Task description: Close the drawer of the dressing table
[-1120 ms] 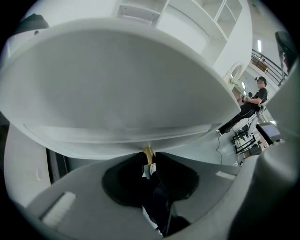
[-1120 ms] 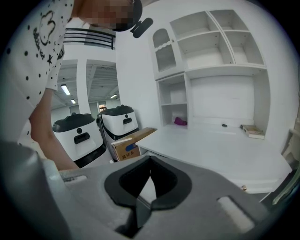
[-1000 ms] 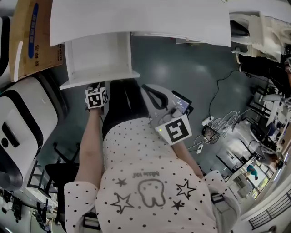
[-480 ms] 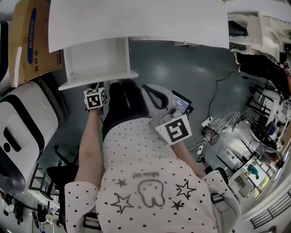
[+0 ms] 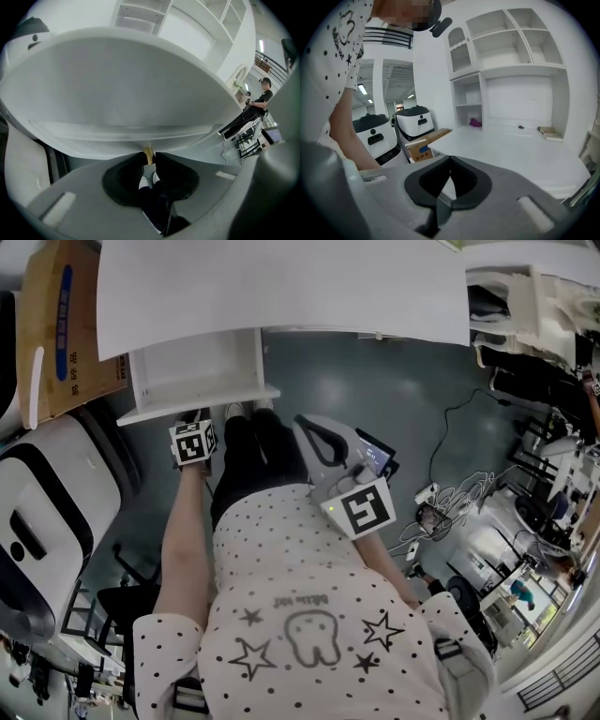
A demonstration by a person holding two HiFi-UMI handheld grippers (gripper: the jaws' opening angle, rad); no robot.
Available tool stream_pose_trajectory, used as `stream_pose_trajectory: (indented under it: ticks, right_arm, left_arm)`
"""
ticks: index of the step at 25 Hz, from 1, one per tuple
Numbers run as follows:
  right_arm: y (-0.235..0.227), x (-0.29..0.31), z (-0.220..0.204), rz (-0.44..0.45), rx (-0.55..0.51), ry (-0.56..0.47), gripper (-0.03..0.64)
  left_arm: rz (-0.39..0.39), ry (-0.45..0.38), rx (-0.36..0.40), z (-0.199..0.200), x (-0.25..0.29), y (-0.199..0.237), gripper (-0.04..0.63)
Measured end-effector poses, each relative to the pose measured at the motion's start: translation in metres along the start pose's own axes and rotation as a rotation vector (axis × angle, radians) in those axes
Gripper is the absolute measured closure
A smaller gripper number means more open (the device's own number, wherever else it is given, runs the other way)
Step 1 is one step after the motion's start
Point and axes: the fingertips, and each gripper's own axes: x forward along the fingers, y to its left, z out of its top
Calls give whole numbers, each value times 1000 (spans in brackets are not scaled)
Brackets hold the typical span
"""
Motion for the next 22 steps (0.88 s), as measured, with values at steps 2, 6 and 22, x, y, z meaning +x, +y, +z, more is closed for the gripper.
stream_pose_trajectory:
  ticks: [2,6,22]
  right_arm:
    - [-3,1,1,0,-1,-3,620]
    - [-10,2,2,-7,6,-5,620]
    - [-21,-3,0,-19,14,7,620]
  left_arm:
    - [6,-3,-3,5,2,1,515]
    - [17,-9,-7,14,6,3,515]
    - [46,-28,-20,32,12,7,515]
